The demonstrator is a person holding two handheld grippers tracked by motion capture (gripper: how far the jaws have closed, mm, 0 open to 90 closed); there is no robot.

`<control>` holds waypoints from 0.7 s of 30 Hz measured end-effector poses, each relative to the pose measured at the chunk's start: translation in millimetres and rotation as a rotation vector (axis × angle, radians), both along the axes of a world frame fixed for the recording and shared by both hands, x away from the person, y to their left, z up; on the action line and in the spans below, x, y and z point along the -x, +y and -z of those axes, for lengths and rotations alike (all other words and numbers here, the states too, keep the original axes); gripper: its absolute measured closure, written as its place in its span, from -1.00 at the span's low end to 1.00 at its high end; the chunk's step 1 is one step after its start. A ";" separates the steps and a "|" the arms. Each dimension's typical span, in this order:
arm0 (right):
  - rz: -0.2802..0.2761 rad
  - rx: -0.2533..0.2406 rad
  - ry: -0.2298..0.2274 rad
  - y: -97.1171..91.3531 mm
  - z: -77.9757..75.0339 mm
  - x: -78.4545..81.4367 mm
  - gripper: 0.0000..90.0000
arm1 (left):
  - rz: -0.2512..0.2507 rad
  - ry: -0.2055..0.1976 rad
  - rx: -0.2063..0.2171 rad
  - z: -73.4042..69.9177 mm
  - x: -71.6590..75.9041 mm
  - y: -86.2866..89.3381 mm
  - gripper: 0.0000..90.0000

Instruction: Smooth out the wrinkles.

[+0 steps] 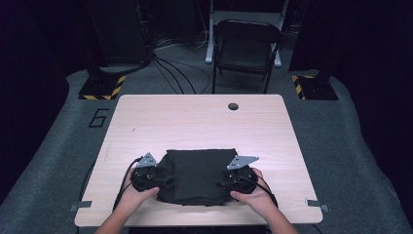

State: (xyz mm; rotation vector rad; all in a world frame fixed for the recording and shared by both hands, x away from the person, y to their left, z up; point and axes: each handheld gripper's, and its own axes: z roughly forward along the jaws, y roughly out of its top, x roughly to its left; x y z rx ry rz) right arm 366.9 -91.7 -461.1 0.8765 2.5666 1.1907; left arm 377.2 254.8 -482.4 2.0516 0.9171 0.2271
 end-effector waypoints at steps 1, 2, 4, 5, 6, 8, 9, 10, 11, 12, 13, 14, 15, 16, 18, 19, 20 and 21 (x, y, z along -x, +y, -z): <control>0.008 -0.007 -0.012 -2.8 -4.1 0.5 0.02 | -0.019 0.001 0.022 -4.7 -0.4 5.5 -0.13; 0.008 -0.007 -0.012 -2.8 -4.1 0.5 0.02 | -0.019 0.001 0.022 -4.7 -0.4 5.5 -0.13; 0.021 -0.014 -0.017 -4.8 -7.4 0.0 0.01 | -0.058 0.008 0.060 -9.9 -1.1 12.6 -0.13; 0.029 -0.018 -0.025 -6.2 -9.4 -1.0 0.01 | -0.068 0.019 0.070 -13.0 -1.3 16.5 -0.13; 0.039 -0.015 -0.019 -6.9 -11.5 -1.1 0.00 | -0.085 0.010 0.080 -14.5 -1.3 18.6 -0.13; 0.055 -0.016 -0.021 -8.2 -14.3 -0.1 0.00 | -0.108 0.002 0.085 -19.6 -0.6 26.1 -0.14; 0.065 -0.005 -0.025 -11.0 -18.5 2.3 -0.01 | -0.123 -0.005 0.079 -23.3 1.1 33.2 -0.14; 0.065 -0.005 -0.025 -11.0 -18.5 2.3 -0.01 | -0.123 -0.005 0.079 -23.3 1.1 33.2 -0.15; 0.076 -0.006 -0.030 -15.4 -22.0 4.8 -0.01 | -0.144 -0.015 0.071 -25.2 4.1 39.4 -0.15; 0.076 -0.006 -0.030 -15.4 -22.0 4.8 -0.01 | -0.144 -0.015 0.071 -25.2 4.1 39.4 -0.15; 0.102 -0.007 -0.032 -21.8 -24.9 7.7 -0.01 | -0.151 -0.017 0.062 -26.8 6.8 43.8 -0.15; 0.113 -0.012 -0.027 -23.8 -25.5 8.7 -0.02 | -0.151 -0.017 0.062 -26.8 6.8 43.8 -0.15; 0.132 -0.012 -0.024 -27.6 -26.6 10.0 -0.02 | -0.158 -0.021 0.050 -29.5 10.8 48.9 -0.15; 0.132 -0.012 -0.024 -27.6 -26.6 10.0 -0.02 | -0.158 -0.021 0.050 -29.5 10.8 48.9 -0.15; 0.149 -0.013 -0.027 -32.8 -27.5 11.9 -0.03 | -0.165 -0.034 0.039 -31.9 14.5 52.5 -0.15; 0.174 -0.011 -0.026 -38.9 -28.5 15.2 -0.04 | -0.162 -0.039 0.031 -33.7 17.1 55.4 -0.16; 0.174 -0.011 -0.026 -38.9 -28.5 15.2 -0.04 | -0.167 -0.042 0.028 -34.7 19.3 57.2 -0.16; 0.179 -0.010 -0.029 -41.7 -28.5 16.2 -0.05 | -0.169 -0.049 0.022 -35.1 21.3 59.1 -0.16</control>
